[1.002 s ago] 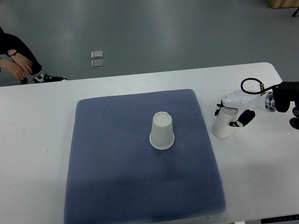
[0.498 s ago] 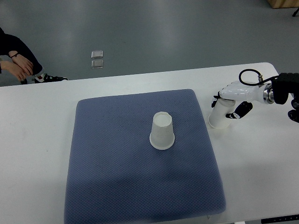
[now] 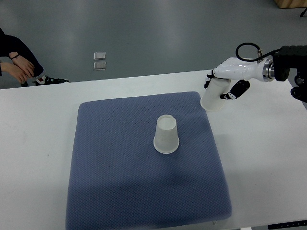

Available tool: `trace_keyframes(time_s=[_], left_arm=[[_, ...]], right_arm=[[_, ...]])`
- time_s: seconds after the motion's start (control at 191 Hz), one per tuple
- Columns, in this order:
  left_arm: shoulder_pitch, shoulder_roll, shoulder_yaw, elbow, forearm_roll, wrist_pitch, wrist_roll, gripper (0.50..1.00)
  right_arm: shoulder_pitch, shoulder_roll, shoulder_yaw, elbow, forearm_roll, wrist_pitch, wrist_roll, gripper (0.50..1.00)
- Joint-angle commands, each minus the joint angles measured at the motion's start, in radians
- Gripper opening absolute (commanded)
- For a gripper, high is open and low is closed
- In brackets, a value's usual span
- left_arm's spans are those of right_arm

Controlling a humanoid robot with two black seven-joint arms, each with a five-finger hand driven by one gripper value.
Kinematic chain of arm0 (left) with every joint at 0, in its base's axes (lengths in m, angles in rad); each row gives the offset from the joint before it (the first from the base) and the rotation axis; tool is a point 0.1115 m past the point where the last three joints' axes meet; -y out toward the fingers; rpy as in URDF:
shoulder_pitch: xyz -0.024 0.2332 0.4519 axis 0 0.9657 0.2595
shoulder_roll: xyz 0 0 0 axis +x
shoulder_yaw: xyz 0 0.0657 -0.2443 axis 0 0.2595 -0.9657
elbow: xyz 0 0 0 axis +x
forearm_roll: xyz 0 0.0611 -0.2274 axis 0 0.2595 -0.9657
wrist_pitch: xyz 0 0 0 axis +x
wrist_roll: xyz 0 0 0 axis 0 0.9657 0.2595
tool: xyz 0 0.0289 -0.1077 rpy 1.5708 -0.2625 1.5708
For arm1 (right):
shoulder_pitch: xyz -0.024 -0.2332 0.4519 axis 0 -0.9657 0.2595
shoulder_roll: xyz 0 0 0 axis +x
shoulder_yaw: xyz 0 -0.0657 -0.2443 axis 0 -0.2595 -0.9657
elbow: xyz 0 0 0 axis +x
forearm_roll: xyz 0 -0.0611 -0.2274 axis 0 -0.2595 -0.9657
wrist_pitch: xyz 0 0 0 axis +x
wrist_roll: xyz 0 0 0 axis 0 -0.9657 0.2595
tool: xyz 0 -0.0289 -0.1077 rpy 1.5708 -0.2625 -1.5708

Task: Stack paper cups
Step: 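Lift the cup and carry it over the cup on the pad, then lower the held cup onto the cup on the pad, nesting it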

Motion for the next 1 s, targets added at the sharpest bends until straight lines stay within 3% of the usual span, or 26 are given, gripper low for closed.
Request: trace_keyframes(time_s=[0.0,0.241,0.294,0.299,0.336,0.472,0.996], left_arm=[[0.001,0.0,0.0,0.0,0.0,0.0,0.0,1.0],[0.001,0.0,0.0,0.0,0.0,0.0,0.0,1.0],[0.001,0.0,0.0,0.0,0.0,0.0,0.0,1.0],[0.001,0.0,0.0,0.0,0.0,0.0,0.0,1.0],[0.001,0.0,0.0,0.0,0.0,0.0,0.0,1.0],[0.0,0.0,0.0,0.0,0.0,0.0,0.0,1.0],[0.0,0.0,0.0,0.0,0.0,0.0,0.0,1.0]], right_arm=[[0.059,-0.009,0.0,0.038,0.001,0.039,0.005,0.641],[0.189,-0.038,0.003,0.173,0.04,0.169,0.016,0.641],[0.189,-0.038,0.003,0.173,0.041,0.169,0.016,0.641],[0.216,-0.041,0.003,0.201,0.075,0.201,0.031,0.641],[0.235,-0.041,0.001,0.221,0.102,0.22,0.032,0.641],[0.263,-0.03,0.003,0.236,0.126,0.252,0.037,0.641],[0.186,0.072,0.001,0.186,0.232,0.244,0.026,0.643]])
